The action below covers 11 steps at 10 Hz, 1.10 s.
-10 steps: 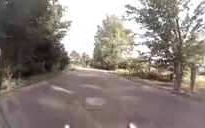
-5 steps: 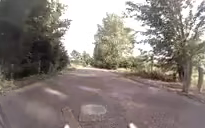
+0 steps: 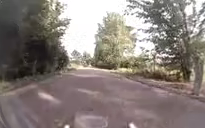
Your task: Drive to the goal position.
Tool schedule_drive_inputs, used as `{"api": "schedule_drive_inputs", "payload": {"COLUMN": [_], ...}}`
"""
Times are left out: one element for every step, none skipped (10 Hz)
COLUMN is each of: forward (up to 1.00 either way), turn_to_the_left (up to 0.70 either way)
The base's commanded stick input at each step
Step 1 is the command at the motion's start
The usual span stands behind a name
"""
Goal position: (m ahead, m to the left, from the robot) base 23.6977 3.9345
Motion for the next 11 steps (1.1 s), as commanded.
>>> {"api": "schedule_drive_inputs", "payload": {"forward": [0.70, 0.70, 0.70, 0.70, 0.70, 0.70, 0.70, 0.70, 0.70, 0.70, 0.70], "turn_to_the_left": [0.00, 0.00, 0.00, 0.00, 0.00, 0.00, 0.00, 0.00, 0.00, 0.00, 0.00]}}
